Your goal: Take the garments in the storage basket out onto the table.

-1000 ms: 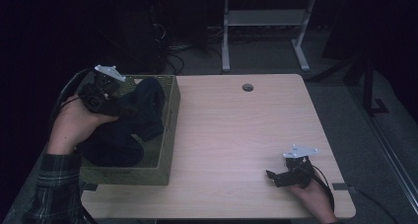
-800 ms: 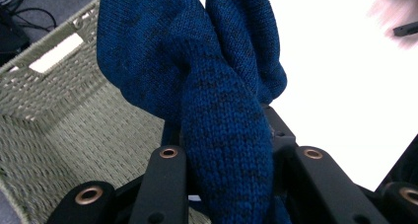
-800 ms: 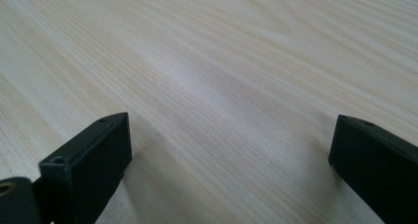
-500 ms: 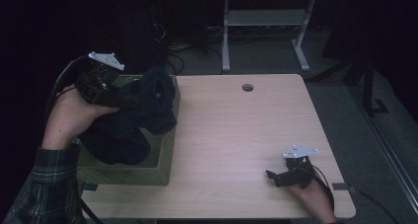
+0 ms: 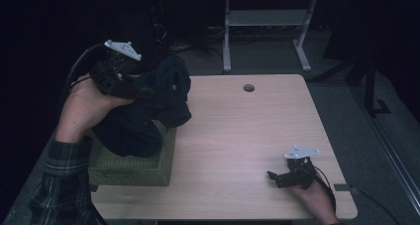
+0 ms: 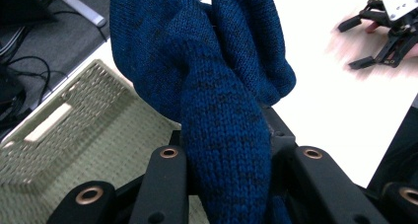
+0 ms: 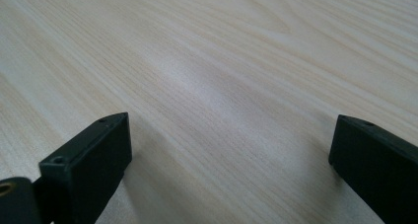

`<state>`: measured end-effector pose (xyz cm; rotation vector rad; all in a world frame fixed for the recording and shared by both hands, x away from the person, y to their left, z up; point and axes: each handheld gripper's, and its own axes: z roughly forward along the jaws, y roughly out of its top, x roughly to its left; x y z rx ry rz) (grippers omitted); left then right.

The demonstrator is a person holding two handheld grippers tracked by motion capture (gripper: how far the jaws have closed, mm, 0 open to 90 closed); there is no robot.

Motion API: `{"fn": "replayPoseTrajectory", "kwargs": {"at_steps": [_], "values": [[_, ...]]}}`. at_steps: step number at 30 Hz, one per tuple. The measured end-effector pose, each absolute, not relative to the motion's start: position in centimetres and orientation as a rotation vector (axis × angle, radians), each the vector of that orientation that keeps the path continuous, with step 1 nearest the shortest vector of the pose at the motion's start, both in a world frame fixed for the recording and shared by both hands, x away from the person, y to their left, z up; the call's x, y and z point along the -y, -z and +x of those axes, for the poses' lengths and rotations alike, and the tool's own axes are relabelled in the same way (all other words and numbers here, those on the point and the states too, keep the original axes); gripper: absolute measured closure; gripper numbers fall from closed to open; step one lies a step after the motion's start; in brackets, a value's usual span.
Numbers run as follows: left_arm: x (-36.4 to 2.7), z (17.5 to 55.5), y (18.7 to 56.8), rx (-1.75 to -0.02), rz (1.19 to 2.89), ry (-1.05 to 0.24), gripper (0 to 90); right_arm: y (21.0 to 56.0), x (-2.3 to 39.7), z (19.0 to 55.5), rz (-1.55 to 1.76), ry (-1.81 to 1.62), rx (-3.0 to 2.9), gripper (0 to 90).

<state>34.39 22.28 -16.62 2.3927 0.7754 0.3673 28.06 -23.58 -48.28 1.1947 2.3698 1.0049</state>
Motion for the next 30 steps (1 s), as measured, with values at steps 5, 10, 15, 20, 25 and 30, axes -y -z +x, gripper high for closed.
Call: {"fn": "replayPoseTrajectory", "kwargs": {"at_steps": [5,10,15,20,25,30], "values": [[-20.6,34.7,16.2,-0.734,2.406,-0.353,69.4,48.3,23.6,28.1,1.195,-1.006,-2.37,2.3],[-19.5,34.9,16.0,-0.714,2.406,-0.347,69.4,48.3,23.6,28.1,1.194,-1.007,-2.368,2.3],[-18.2,35.0,15.7,-0.688,2.408,-0.341,69.4,48.3,23.6,28.1,1.195,-1.007,-2.368,2.3],[-16.5,35.2,15.2,-0.636,2.42,-0.33,69.5,48.3,23.6,28.1,1.196,-1.007,-2.368,2.3],[-15.1,35.4,15.1,-0.608,2.424,-0.317,69.5,48.3,23.6,28.0,1.196,-1.006,-2.369,2.3],[-13.4,35.6,15.3,-0.572,2.422,-0.289,69.5,48.3,23.6,28.0,1.196,-1.006,-2.369,2.3]]}}
